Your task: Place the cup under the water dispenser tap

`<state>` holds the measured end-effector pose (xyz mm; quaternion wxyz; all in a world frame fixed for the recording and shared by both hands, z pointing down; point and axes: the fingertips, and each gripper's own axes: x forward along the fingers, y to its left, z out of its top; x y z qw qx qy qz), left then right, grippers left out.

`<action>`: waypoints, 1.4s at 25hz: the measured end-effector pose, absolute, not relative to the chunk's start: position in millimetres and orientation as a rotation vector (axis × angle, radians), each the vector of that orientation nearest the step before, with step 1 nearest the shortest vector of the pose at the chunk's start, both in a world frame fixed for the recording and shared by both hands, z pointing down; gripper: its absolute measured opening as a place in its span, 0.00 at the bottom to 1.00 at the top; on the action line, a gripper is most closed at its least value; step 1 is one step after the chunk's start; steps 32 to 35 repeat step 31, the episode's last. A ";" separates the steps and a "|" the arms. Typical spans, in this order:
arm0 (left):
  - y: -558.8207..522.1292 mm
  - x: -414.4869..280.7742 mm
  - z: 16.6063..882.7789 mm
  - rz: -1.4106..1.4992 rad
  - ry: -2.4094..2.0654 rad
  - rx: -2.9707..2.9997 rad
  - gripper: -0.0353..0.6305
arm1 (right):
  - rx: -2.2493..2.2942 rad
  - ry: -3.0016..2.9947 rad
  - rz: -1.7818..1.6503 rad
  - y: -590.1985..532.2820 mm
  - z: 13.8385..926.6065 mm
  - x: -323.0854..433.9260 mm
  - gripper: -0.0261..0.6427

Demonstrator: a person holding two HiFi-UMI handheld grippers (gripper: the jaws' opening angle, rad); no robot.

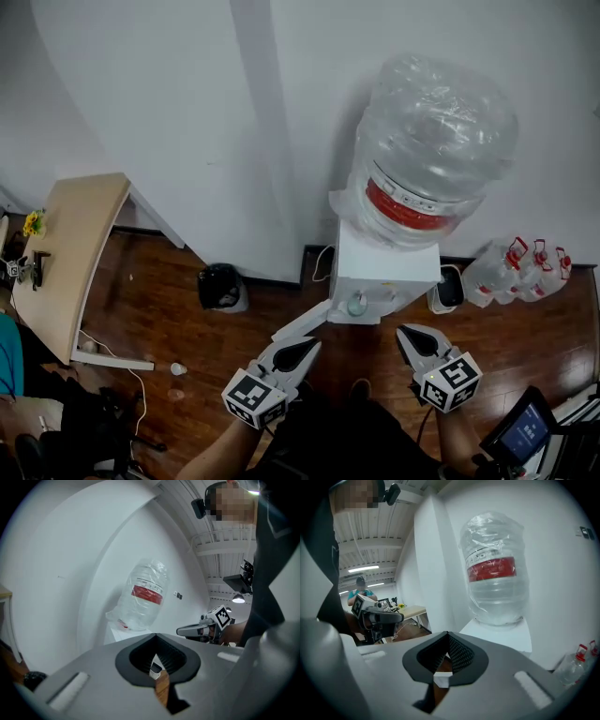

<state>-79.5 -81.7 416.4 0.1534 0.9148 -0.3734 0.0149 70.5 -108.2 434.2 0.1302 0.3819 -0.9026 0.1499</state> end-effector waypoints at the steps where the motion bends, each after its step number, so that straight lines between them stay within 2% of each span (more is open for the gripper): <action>1: -79.7 -78.2 416.1 0.052 -1.072 2.618 0.11 | 1.108 -2.627 0.429 -106.0 431.6 71.0 0.04; 35: -72.7 -67.8 404.9 0.030 -1.161 2.589 0.11 | 1.068 -2.671 0.380 -102.9 410.6 80.2 0.04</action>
